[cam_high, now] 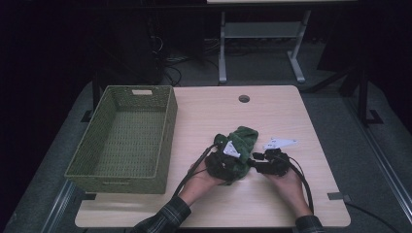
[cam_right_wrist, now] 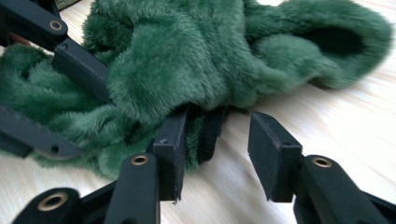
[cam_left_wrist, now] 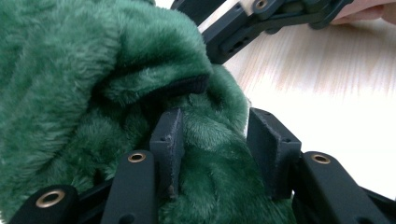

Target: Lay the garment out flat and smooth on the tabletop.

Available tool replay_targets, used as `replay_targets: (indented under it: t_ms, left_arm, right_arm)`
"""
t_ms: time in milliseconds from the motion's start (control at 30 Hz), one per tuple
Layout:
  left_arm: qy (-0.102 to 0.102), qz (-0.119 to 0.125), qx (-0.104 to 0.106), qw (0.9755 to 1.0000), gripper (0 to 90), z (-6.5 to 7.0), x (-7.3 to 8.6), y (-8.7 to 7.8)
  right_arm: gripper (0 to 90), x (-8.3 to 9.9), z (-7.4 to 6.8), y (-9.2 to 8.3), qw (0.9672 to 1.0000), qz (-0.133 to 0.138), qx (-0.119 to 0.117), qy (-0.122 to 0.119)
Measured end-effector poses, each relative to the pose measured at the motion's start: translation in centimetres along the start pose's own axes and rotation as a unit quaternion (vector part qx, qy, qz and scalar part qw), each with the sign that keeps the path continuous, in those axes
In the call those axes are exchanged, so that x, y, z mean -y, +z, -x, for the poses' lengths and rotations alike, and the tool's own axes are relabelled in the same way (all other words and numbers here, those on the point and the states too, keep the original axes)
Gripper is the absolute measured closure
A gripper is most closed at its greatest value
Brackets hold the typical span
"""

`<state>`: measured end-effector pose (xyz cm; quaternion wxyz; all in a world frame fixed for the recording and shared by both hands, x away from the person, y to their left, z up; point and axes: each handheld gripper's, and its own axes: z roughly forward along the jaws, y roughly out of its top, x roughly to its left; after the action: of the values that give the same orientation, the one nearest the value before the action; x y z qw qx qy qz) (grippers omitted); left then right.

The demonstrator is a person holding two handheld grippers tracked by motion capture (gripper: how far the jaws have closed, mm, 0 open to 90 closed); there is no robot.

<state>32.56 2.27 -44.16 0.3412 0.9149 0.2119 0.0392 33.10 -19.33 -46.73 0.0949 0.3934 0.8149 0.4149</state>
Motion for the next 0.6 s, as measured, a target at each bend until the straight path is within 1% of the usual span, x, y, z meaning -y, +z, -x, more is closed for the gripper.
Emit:
replay_targets:
  t_ms: [33, 100, 133, 167, 200, 300, 333, 367, 400, 433, 500, 533, 567, 600]
  left_arm:
    - [0.003, -0.003, 0.000, 1.0000, 55.7, -0.06, 0.04, -0.01]
    - [0.001, -0.005, 0.002, 1.0000, 56.2, -0.12, 0.13, 0.09]
    - [-0.003, -0.001, 0.001, 1.0000, 56.5, -0.09, 0.21, 0.21]
    - [-0.002, -0.001, 0.001, 1.0000, 57.3, -0.15, 0.29, 0.30]
    - [-0.005, 0.001, 0.002, 1.0000, 58.3, -0.12, 0.34, 0.38]
    - [0.002, -0.003, 0.002, 1.0000, 62.6, -0.12, 0.43, 0.41]
    - [0.000, -0.001, 0.005, 1.0000, 64.8, -0.13, 0.48, 0.48]
    - [0.000, -0.002, 0.007, 1.0000, 69.1, -0.16, 0.51, 0.52]
    - [-0.002, -0.001, 0.010, 0.9999, 71.7, -0.15, 0.53, 0.59]
    - [0.002, -0.005, 0.013, 0.9999, 75.3, -0.21, 0.53, 0.58]
    - [0.000, -0.001, 0.015, 0.9999, 81.4, -0.12, 0.50, 0.53]
    - [0.000, 0.002, 0.016, 0.9999, 83.2, -0.07, 0.45, 0.42]
    - [0.005, 0.000, 0.015, 0.9999, 84.1, -0.13, 0.38, 0.13]
    - [0.006, 0.002, 0.015, 0.9999, 84.8, -0.13, 0.34, -0.07]
  right_arm:
    - [57.1, 0.00, -0.01, 0.14, 1.0000, -0.002, -0.001, 0.002]
    - [58.1, 0.05, 0.14, 0.11, 1.0000, -0.005, -0.005, 0.007]
    - [58.7, 0.08, 0.19, 0.12, 0.9999, -0.006, -0.009, 0.010]
    - [61.3, 0.13, 0.25, 0.16, 0.9998, -0.011, -0.013, 0.013]
    - [62.8, 0.22, 0.26, 0.30, 0.9996, -0.018, -0.020, 0.014]
    - [70.4, 0.36, 0.12, 0.82, 0.9987, -0.031, -0.037, 0.014]
    - [73.1, 0.38, 0.05, 0.91, 0.9988, -0.030, -0.038, 0.011]
    - [77.6, 0.33, -0.06, 0.88, 0.9986, -0.034, -0.039, 0.008]
    - [79.8, 0.29, -0.20, 0.76, 0.9987, -0.036, -0.036, 0.008]
    - [81.7, 0.30, -0.22, 0.70, 0.9988, -0.036, -0.034, 0.004]
    - [82.8, 0.27, -0.31, 0.50, 0.9988, -0.040, -0.030, -0.001]
    - [83.0, 0.27, -0.25, 0.46, 0.9989, -0.037, -0.028, -0.009]
    - [83.1, 0.24, -0.35, 0.35, 0.9989, -0.039, -0.026, -0.007]
    - [83.1, 0.23, -0.37, 0.22, 0.9989, -0.039, -0.023, -0.010]
